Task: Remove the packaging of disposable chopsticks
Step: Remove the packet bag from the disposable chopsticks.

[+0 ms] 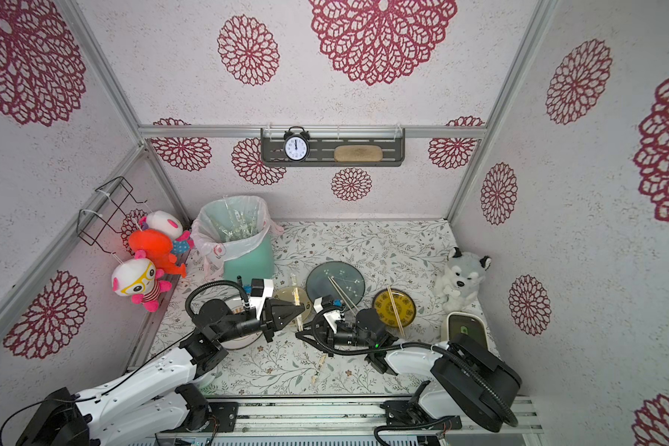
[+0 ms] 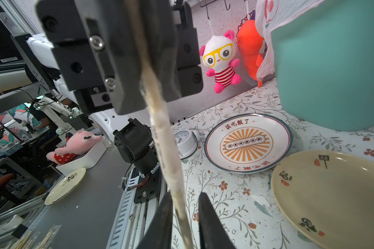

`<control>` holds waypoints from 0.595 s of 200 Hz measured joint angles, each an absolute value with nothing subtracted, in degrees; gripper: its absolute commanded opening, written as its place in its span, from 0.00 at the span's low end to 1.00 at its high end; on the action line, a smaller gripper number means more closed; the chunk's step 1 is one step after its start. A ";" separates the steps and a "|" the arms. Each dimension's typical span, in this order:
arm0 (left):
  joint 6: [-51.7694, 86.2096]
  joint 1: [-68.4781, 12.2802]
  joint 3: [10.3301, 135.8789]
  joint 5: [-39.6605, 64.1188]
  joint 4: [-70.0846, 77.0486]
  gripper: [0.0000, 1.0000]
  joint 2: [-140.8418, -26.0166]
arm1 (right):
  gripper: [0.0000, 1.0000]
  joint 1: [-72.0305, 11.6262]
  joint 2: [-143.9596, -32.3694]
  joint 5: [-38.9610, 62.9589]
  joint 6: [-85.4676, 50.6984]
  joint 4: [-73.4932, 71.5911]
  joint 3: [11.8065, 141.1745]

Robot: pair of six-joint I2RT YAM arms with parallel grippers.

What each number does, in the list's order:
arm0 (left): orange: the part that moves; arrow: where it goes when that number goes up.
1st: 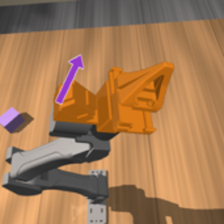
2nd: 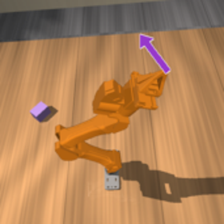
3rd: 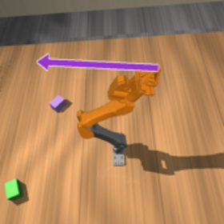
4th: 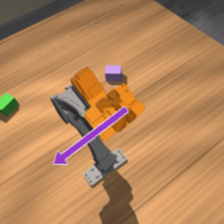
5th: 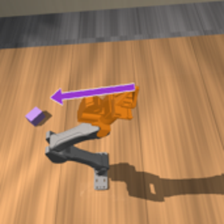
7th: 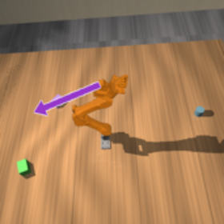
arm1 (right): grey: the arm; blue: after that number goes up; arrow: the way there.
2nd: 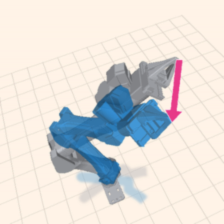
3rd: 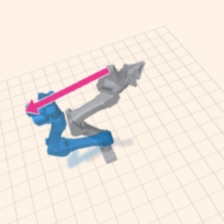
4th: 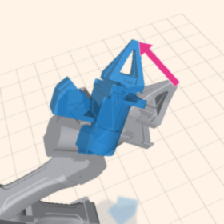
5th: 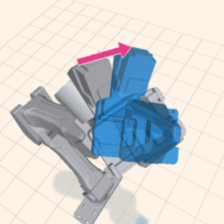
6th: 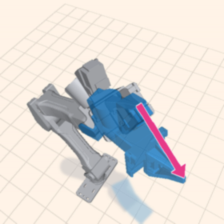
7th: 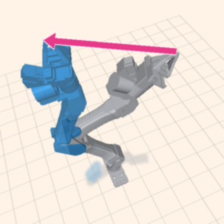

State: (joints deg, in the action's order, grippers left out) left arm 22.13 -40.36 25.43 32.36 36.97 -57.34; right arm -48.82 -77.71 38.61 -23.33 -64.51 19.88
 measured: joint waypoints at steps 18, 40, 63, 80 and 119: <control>22.13 -40.36 25.43 32.27 36.95 0.00 -57.34 | 0.17 -48.82 -77.71 38.65 -23.66 -64.86 19.88; 22.11 -40.36 25.43 32.08 36.64 0.00 -57.19 | 0.06 -48.84 -77.67 38.81 -23.83 -65.01 19.88; 22.48 -40.36 25.36 31.18 35.64 0.00 -56.64 | 0.00 -49.12 -77.45 39.03 -22.90 -65.39 19.49; 22.48 -40.38 25.32 30.72 34.98 0.04 -56.38 | 0.00 -49.19 -77.43 38.98 -22.55 -65.69 19.07; 21.65 -40.14 25.45 29.69 34.20 0.22 -54.98 | 0.00 -49.28 -77.56 38.74 -22.76 -66.00 18.26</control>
